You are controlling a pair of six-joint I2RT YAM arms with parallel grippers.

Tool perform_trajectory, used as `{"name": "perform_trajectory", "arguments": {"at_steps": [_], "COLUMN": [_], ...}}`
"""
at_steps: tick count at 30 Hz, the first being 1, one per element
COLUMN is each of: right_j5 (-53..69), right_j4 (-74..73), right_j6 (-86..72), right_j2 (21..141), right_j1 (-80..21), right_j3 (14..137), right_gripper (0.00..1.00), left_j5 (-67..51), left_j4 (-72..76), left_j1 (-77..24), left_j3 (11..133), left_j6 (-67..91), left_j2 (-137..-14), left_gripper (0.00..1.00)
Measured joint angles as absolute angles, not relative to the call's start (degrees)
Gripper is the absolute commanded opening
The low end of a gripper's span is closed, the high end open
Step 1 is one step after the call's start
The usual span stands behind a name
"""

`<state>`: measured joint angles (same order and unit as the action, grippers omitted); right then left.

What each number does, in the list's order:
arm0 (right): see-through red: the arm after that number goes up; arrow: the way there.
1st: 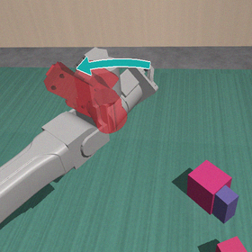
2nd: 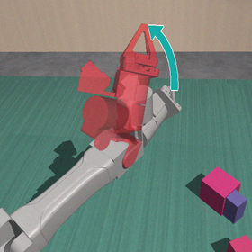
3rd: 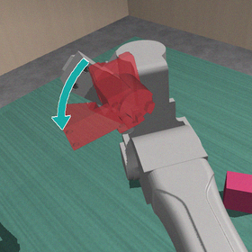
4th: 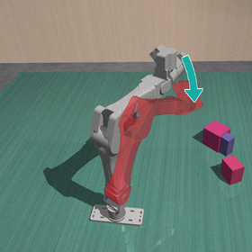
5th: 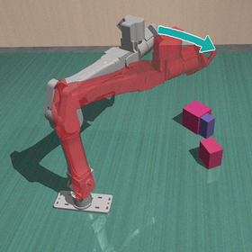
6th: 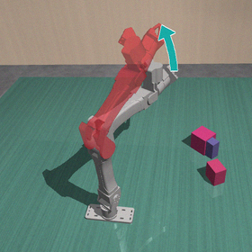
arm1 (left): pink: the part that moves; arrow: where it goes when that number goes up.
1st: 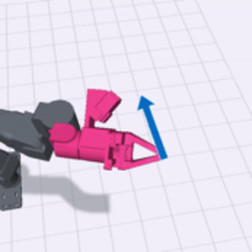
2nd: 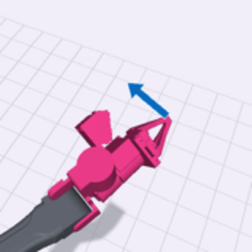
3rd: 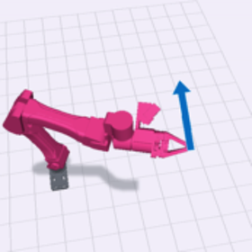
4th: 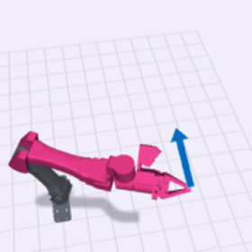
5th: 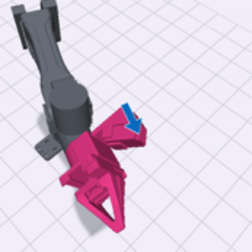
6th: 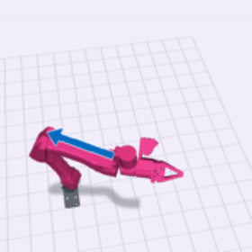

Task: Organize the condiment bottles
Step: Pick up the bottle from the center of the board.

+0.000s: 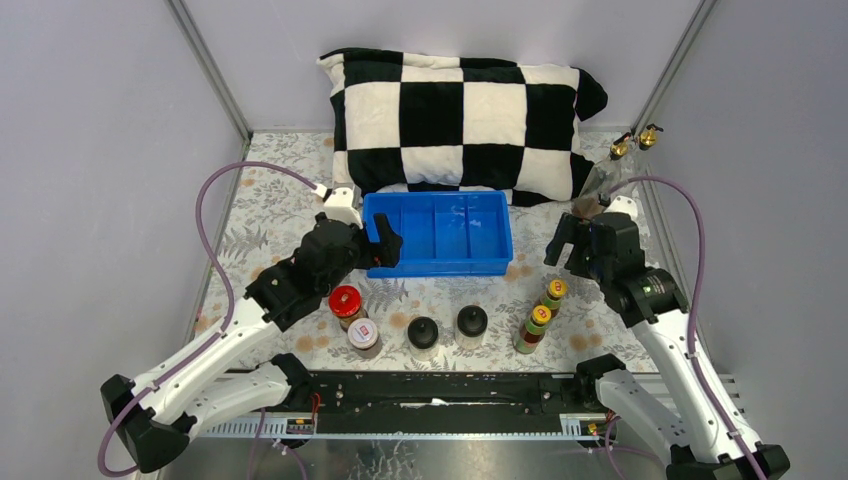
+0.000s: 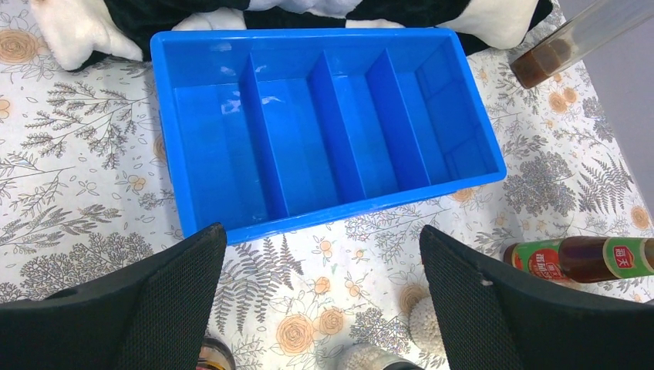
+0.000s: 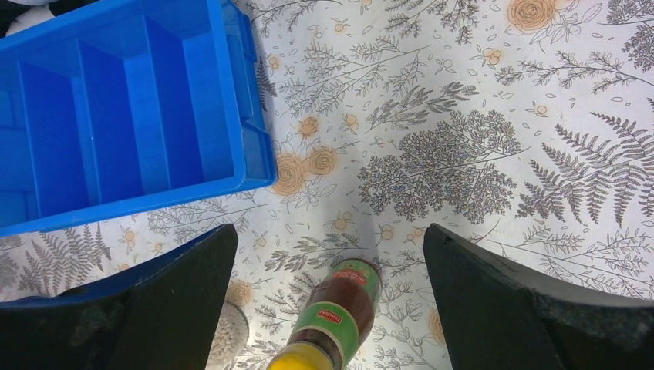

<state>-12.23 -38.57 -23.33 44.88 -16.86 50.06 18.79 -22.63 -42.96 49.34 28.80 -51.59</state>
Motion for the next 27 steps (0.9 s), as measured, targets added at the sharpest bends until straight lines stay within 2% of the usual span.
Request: {"name": "perform_trajectory", "arguments": {"at_steps": [12, 27], "right_j5": [-10.83, -8.38], "right_j4": [-46.13, -48.77], "right_j6": [-22.46, -22.31], "right_j2": [45.47, 44.18], "right_j1": [-16.86, -16.86], "right_j3": [60.45, 60.77], "right_gripper": [1.0, 1.0], "left_j5": [18.76, 18.11], "left_j4": [-22.72, -22.55], "left_j1": [-42.96, -42.96], "left_j3": [51.03, 50.52], "left_j6": [28.82, 28.86], "left_j2": [-51.96, -52.49], "left_gripper": [0.99, 0.99]}}
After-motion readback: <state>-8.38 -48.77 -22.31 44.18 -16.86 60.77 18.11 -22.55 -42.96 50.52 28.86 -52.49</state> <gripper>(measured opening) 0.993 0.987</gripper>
